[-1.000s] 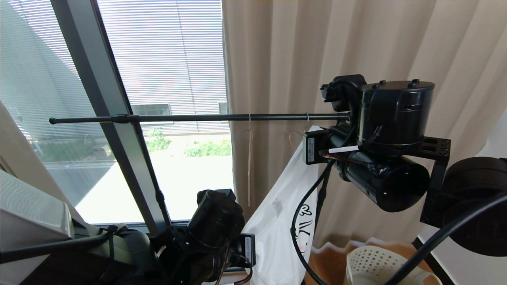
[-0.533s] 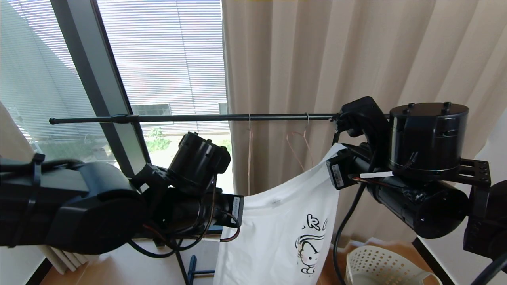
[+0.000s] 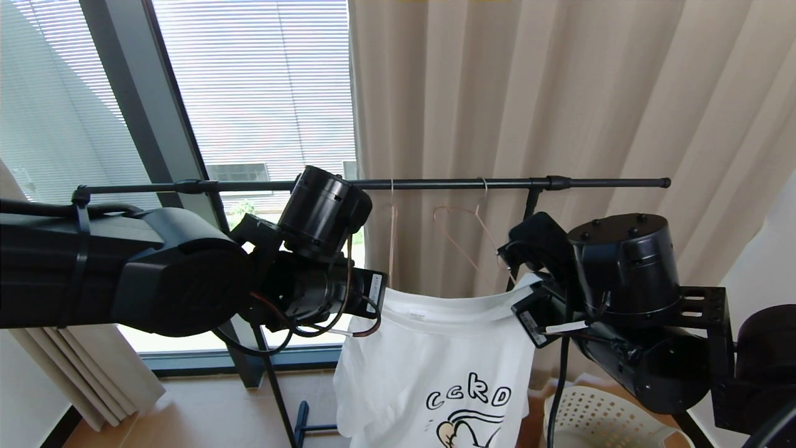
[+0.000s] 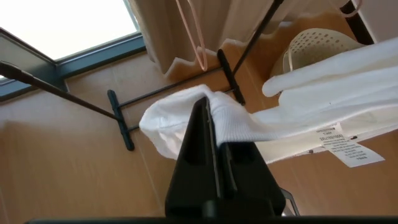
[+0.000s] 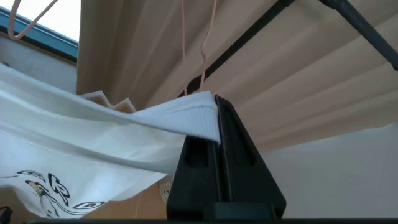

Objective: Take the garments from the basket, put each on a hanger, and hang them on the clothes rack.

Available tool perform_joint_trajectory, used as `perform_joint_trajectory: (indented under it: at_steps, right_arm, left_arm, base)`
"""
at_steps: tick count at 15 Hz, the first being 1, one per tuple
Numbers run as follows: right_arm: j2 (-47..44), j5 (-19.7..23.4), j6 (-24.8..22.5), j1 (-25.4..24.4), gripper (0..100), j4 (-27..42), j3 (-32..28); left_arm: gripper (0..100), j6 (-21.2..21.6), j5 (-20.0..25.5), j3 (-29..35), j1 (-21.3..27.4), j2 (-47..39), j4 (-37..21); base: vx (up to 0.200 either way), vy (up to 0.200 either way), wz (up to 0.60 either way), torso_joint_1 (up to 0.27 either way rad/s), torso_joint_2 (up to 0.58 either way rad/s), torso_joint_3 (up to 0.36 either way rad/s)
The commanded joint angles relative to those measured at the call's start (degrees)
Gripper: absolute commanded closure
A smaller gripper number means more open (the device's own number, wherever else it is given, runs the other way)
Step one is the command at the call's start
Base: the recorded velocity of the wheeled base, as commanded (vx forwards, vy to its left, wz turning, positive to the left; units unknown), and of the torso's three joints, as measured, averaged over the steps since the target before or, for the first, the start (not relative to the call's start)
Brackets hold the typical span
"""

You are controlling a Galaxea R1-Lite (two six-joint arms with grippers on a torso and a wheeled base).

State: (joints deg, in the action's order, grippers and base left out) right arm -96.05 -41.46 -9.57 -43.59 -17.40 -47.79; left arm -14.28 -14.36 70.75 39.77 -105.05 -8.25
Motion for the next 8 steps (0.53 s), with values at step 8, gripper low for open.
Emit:
perform_joint_trajectory:
  at_steps: [8]
  right_arm:
    - [-1.33, -0.82, -1.15, -0.18, 100, -0.45, -0.64]
  left_arm:
    - [100, -0.4, 0.12, -1.06, 0.75, 2.3, 0.43]
  base:
    - [0.0, 0.0, 0.0, 0.0, 0.0, 0.0]
